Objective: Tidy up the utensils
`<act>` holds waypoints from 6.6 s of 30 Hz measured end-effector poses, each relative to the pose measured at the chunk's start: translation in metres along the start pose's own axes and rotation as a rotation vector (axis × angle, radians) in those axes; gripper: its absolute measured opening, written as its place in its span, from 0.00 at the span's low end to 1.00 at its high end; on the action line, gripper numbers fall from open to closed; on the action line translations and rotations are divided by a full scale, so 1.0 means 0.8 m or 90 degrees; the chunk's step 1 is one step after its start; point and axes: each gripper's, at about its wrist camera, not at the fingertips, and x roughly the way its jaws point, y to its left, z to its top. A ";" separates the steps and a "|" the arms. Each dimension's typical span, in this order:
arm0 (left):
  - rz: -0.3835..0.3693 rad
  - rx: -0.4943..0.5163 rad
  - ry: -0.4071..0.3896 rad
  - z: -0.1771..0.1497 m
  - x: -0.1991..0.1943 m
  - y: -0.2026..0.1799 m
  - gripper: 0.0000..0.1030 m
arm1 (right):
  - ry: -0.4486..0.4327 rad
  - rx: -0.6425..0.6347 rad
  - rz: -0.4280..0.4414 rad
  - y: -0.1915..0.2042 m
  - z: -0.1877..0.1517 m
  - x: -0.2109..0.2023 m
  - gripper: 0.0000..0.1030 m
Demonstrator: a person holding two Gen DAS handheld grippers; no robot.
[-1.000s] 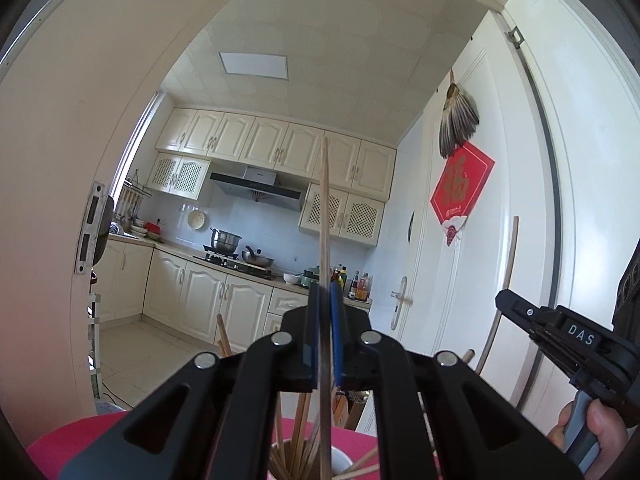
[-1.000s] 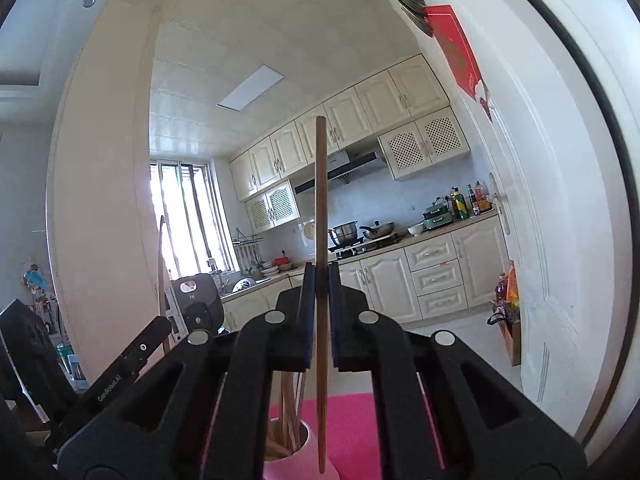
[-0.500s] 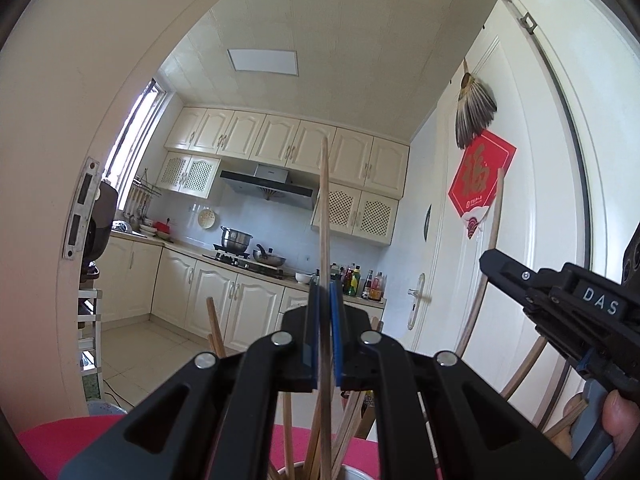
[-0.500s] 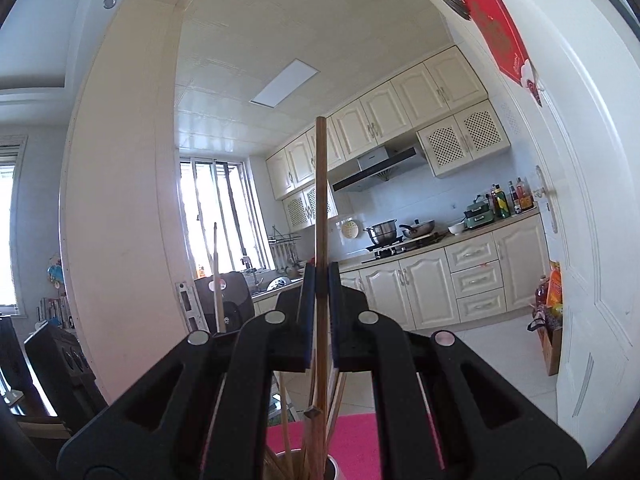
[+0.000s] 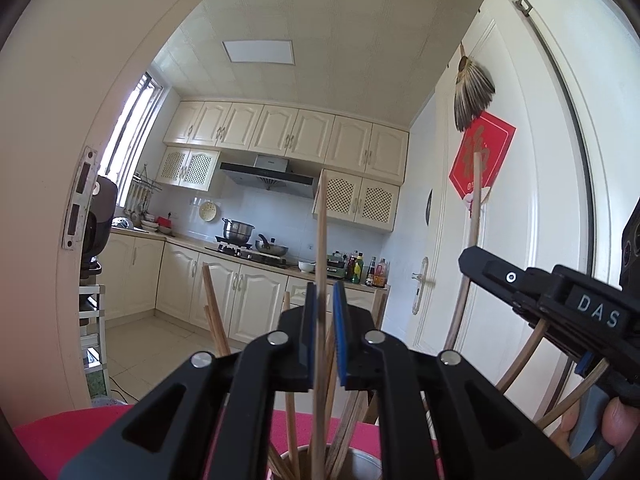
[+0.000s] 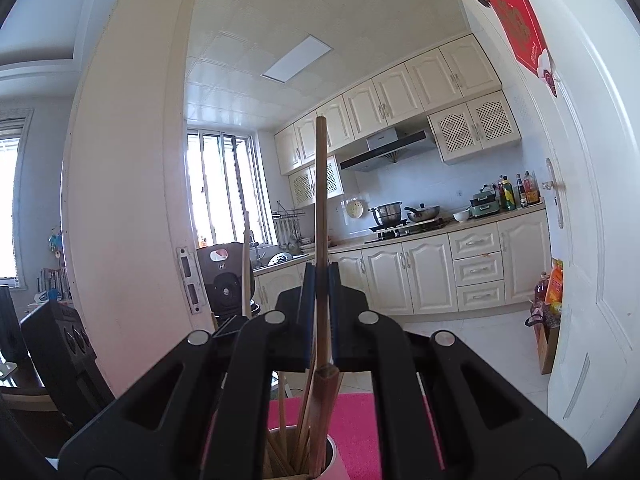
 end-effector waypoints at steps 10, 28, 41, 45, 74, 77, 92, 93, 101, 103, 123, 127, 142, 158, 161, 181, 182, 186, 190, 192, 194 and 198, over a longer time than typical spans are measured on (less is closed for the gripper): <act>0.006 0.042 0.038 0.009 -0.010 -0.011 0.49 | 0.026 -0.006 -0.008 0.000 -0.006 -0.005 0.07; 0.058 0.070 0.079 0.044 -0.051 -0.013 0.62 | 0.046 -0.015 -0.044 0.020 -0.001 -0.047 0.55; 0.075 0.078 0.077 0.094 -0.136 -0.025 0.72 | 0.031 -0.029 -0.114 0.057 0.037 -0.125 0.58; 0.082 0.092 0.087 0.103 -0.169 -0.034 0.73 | 0.046 -0.033 -0.130 0.075 0.038 -0.150 0.62; 0.064 0.137 0.081 0.129 -0.331 -0.077 0.79 | 0.078 -0.069 -0.199 0.178 0.021 -0.285 0.85; 0.067 0.142 0.079 0.129 -0.334 -0.080 0.79 | 0.080 -0.066 -0.195 0.178 0.022 -0.287 0.86; 0.045 0.135 0.091 0.121 -0.327 -0.087 0.79 | 0.081 -0.060 -0.217 0.165 0.023 -0.292 0.87; 0.045 0.135 0.091 0.120 -0.327 -0.088 0.79 | 0.081 -0.061 -0.217 0.164 0.023 -0.293 0.87; 0.050 0.143 0.087 0.114 -0.324 -0.094 0.79 | 0.083 -0.053 -0.219 0.158 0.022 -0.295 0.87; 0.051 0.148 0.087 0.114 -0.323 -0.095 0.79 | 0.084 -0.052 -0.220 0.156 0.021 -0.297 0.87; 0.050 0.152 0.089 0.110 -0.317 -0.102 0.79 | 0.089 -0.040 -0.221 0.151 0.022 -0.297 0.87; 0.050 0.153 0.089 0.110 -0.317 -0.103 0.79 | 0.090 -0.040 -0.221 0.150 0.023 -0.296 0.87; 0.050 0.153 0.091 0.109 -0.317 -0.103 0.79 | 0.091 -0.036 -0.221 0.148 0.020 -0.295 0.87; 0.049 0.153 0.093 0.108 -0.317 -0.102 0.79 | 0.093 -0.033 -0.221 0.147 0.016 -0.296 0.87; 0.049 0.154 0.093 0.108 -0.317 -0.102 0.79 | 0.093 -0.031 -0.220 0.147 0.015 -0.296 0.87; 0.052 0.154 0.094 0.105 -0.314 -0.099 0.79 | 0.095 -0.030 -0.220 0.149 0.013 -0.292 0.87; 0.051 0.155 0.095 0.106 -0.314 -0.099 0.79 | 0.095 -0.030 -0.218 0.149 0.013 -0.292 0.87; 0.051 0.154 0.095 0.106 -0.314 -0.099 0.79 | 0.095 -0.029 -0.218 0.149 0.012 -0.292 0.87; 0.052 0.155 0.094 0.106 -0.314 -0.099 0.79 | 0.095 -0.029 -0.218 0.149 0.011 -0.293 0.87; 0.051 0.154 0.095 0.106 -0.314 -0.099 0.79 | 0.095 -0.029 -0.218 0.150 0.012 -0.292 0.87; 0.051 0.154 0.095 0.105 -0.314 -0.099 0.79 | 0.096 -0.029 -0.218 0.150 0.011 -0.291 0.87; 0.053 0.155 0.095 0.105 -0.314 -0.099 0.79 | 0.097 -0.028 -0.217 0.150 0.011 -0.290 0.87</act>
